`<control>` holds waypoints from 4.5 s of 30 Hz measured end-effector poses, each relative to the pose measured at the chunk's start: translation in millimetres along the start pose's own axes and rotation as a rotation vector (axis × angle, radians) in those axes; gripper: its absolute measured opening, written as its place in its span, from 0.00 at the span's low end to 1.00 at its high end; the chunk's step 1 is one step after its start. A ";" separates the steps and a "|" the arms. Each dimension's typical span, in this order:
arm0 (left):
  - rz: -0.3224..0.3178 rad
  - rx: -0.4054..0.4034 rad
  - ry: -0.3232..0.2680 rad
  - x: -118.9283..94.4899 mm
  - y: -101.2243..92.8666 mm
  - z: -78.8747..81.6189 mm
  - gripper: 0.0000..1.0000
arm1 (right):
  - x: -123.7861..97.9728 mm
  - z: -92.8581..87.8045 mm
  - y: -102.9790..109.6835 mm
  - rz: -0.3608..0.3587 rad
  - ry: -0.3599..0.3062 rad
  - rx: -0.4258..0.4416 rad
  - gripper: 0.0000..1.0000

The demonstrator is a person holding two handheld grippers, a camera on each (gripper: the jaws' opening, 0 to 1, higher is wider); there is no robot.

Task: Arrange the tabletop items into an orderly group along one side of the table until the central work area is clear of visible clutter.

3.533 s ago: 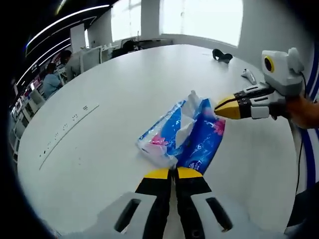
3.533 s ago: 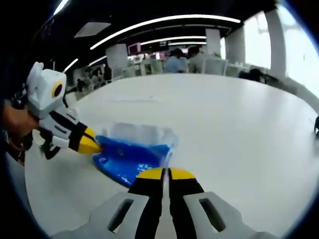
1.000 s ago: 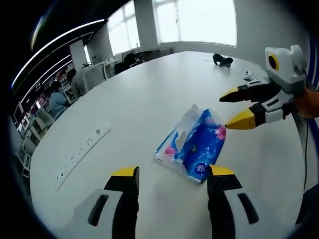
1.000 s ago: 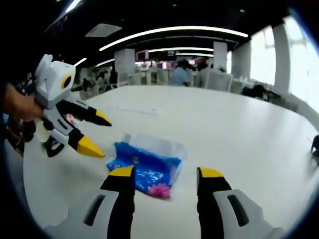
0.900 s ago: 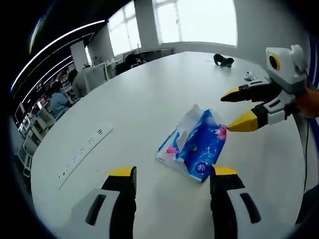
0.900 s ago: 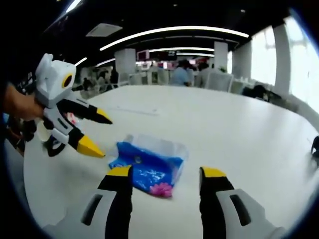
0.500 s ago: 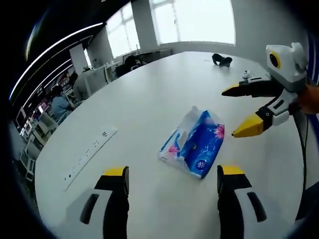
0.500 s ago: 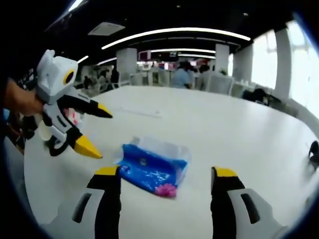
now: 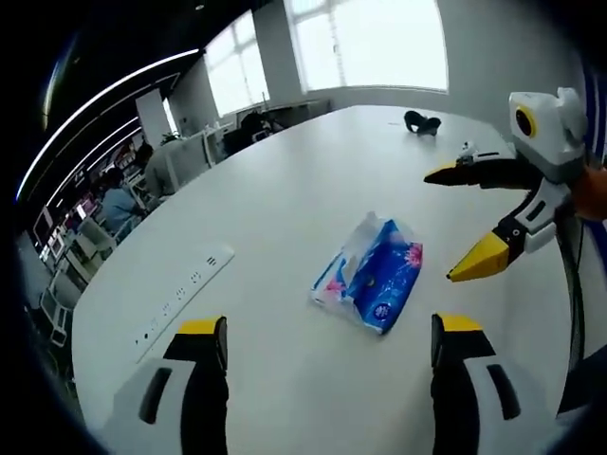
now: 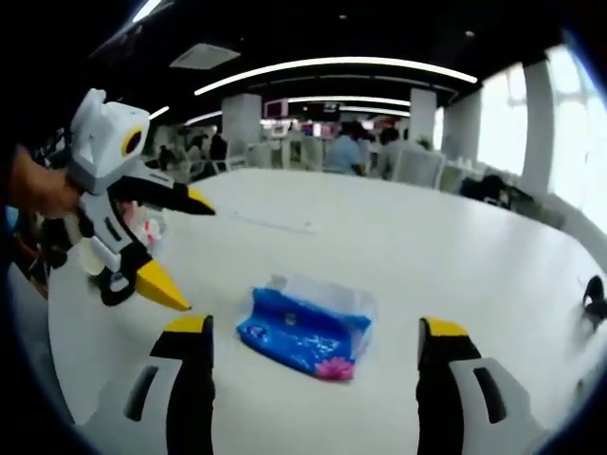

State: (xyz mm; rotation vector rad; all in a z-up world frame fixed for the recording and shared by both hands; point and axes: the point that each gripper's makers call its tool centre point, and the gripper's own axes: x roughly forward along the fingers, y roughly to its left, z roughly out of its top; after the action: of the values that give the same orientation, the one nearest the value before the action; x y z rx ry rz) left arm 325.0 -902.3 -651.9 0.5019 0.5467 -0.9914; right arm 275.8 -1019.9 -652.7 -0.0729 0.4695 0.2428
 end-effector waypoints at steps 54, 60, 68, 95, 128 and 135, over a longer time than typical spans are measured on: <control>0.053 0.043 -0.097 -118.9 15.2 -8.5 0.98 | -41.3 50.6 89.7 -0.035 -0.051 -0.046 0.96; 0.064 0.034 -0.121 -134.4 20.6 -6.8 0.98 | -46.3 60.7 99.8 -0.037 -0.067 -0.046 0.95; 0.083 0.035 -0.137 -155.5 32.9 -10.9 0.98 | -49.1 73.8 116.8 -0.036 -0.091 -0.045 0.95; 0.185 -0.070 -0.177 -228.5 67.4 -63.3 0.98 | -36.1 80.3 198.4 0.072 -0.098 -0.082 0.91; 0.245 -0.104 -0.160 -267.3 102.1 -156.4 0.97 | -30.3 75.6 239.9 0.118 -0.095 -0.138 0.90; 0.231 -0.088 -0.113 -266.0 102.6 -177.1 0.94 | -32.1 71.7 243.0 0.117 -0.090 -0.144 0.89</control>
State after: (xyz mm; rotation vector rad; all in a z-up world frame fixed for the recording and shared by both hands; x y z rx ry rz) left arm 263.5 -576.1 -602.2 0.4172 0.4187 -0.7667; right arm 219.3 -782.5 -577.7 -0.1749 0.3664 0.3929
